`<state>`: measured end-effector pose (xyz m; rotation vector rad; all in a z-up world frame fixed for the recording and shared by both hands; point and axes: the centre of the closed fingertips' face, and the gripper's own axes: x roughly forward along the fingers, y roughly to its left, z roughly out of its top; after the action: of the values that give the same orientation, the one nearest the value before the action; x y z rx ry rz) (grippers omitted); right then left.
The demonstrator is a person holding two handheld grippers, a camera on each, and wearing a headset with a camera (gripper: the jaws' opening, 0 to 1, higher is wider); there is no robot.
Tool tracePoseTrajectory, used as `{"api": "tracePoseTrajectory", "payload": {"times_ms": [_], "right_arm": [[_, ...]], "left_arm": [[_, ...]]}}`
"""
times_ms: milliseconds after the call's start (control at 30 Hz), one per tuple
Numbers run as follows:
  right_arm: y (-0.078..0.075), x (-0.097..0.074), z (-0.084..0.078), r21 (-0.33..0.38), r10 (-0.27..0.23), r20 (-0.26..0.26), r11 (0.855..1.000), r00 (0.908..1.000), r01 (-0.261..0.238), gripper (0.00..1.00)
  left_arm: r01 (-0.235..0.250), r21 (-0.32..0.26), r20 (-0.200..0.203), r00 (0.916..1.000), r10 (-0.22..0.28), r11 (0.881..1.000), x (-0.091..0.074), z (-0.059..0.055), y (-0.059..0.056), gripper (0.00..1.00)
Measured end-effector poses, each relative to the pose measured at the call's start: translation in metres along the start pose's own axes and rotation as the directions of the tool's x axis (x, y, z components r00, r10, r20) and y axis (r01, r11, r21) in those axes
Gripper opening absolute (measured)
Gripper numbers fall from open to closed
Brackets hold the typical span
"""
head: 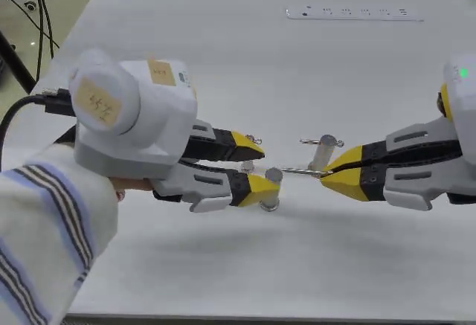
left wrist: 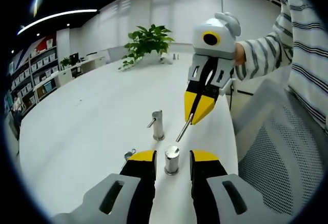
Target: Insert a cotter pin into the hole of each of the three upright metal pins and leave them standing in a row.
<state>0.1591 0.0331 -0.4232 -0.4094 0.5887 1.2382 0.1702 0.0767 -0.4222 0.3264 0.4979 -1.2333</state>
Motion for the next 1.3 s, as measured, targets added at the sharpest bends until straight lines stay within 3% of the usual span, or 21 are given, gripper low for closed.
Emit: {"api": "tracePoseTrajectory", "payload": {"times_ms": [400, 633, 767, 1300], "right_arm": [[-0.002, 0.004, -0.011, 0.011, -0.012, -0.026, 1.000, 0.9996, 0.012, 0.00], [-0.004, 0.007, -0.010, 0.012, -0.011, -0.023, 1.000, 0.9997, 0.012, 0.00], [-0.004, 0.009, -0.009, 0.008, -0.008, -0.020, 1.000, 0.9998, 0.008, 0.00], [-0.010, 0.016, -0.012, 0.003, -0.010, -0.016, 1.000, 0.9998, 0.010, 0.00]], "left_arm": [[0.005, 0.021, -0.040, 0.9992, -0.004, 1.000, 0.013, -0.004, 0.002, 0.22], [0.017, 0.029, -0.054, 0.9984, -0.016, 0.999, 0.019, -0.004, 0.002, 0.17], [0.020, 0.034, -0.066, 0.9977, -0.017, 0.999, 0.020, -0.006, 0.004, 0.10], [0.018, 0.023, -0.058, 0.9982, -0.016, 1.000, 0.021, -0.006, 0.002, 0.09]]}}
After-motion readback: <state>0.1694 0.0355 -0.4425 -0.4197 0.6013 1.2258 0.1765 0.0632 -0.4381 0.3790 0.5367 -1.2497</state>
